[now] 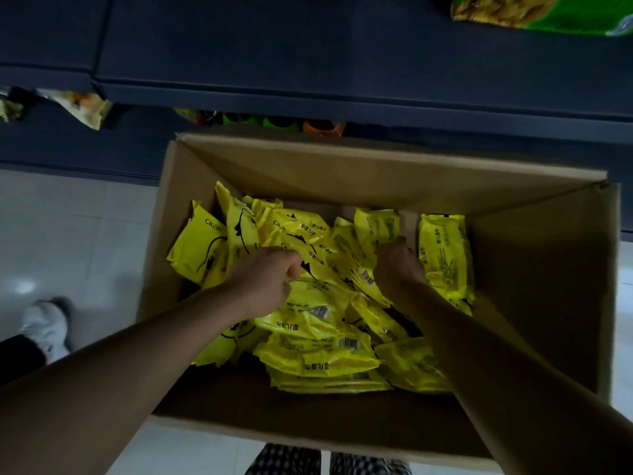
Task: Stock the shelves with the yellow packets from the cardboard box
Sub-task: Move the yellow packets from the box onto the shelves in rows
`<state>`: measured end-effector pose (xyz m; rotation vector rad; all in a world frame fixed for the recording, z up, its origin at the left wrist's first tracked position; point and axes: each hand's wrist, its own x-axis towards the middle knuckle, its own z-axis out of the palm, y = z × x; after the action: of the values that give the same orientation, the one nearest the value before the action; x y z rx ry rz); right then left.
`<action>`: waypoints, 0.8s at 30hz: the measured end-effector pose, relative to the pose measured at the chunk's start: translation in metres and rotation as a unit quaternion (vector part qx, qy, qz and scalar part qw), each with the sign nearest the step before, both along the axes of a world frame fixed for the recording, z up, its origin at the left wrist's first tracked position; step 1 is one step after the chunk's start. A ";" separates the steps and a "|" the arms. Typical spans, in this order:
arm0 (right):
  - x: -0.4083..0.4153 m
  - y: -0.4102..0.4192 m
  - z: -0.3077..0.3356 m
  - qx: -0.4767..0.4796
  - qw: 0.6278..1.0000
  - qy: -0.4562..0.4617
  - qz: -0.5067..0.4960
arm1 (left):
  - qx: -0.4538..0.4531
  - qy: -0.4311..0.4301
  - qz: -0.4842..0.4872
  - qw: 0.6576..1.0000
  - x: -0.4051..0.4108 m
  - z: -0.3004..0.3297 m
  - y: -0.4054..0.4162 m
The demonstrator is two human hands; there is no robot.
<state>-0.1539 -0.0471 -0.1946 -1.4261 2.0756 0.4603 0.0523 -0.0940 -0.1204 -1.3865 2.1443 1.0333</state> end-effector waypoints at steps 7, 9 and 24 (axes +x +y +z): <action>-0.049 0.003 0.031 -0.042 0.953 -0.227 -0.198 | 0.085 -0.050 -0.137 0.986 0.010 0.007 0.015; -0.060 0.015 0.025 -0.012 0.943 -0.238 -0.232 | 0.078 -0.062 -0.177 0.979 0.010 0.009 0.017; -0.052 0.023 -0.003 -0.061 0.946 -0.106 -0.302 | -0.062 -0.005 -0.227 0.972 0.016 -0.002 0.021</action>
<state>-0.2054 -0.0239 -0.1978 -0.7833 2.2429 -0.0699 0.0683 -0.0733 -0.1228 -0.8745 2.3945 0.7234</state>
